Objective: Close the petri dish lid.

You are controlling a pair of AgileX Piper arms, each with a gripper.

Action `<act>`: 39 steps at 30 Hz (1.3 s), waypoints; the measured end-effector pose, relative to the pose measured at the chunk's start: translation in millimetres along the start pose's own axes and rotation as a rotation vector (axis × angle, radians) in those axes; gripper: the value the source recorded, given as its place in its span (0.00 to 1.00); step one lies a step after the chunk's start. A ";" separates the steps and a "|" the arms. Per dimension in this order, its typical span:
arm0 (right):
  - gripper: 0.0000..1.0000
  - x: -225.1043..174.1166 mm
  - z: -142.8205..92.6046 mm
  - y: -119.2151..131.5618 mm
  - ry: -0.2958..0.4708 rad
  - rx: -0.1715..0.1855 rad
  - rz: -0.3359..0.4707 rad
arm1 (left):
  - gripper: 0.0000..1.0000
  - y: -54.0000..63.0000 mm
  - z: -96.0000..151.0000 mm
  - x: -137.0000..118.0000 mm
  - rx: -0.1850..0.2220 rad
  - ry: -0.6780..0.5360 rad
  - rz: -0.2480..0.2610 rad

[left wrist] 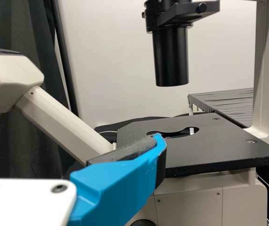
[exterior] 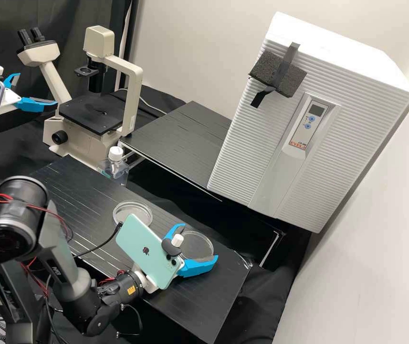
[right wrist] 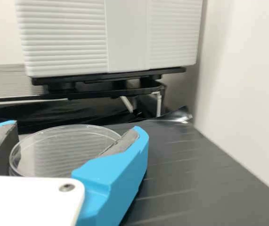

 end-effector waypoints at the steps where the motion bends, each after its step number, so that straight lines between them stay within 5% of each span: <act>1: 0.00 -0.7 -1.7 0.3 0.003 0.011 -0.002 | 1.00 0.0 0.0 0.0 0.000 0.000 0.000; 7: 0.00 -7.0 -24.1 4.6 0.088 0.041 0.022 | 1.00 0.0 0.0 0.0 0.000 0.000 0.000; 13: 0.00 -12.6 -51.2 -13.0 0.238 0.014 -0.058 | 1.00 0.0 0.0 0.0 0.000 0.000 0.000; 19: 0.00 -11.9 -67.6 -29.3 0.346 -0.061 -0.136 | 1.00 0.0 0.0 0.0 0.000 0.000 0.000; 28: 0.00 -12.6 -75.1 -35.7 0.396 -0.098 -0.156 | 1.00 0.0 0.0 0.0 0.000 0.000 0.000; 39: 0.00 -12.5 -69.1 -39.4 0.389 -0.184 -0.209 | 1.00 0.0 0.0 0.0 0.000 0.000 0.000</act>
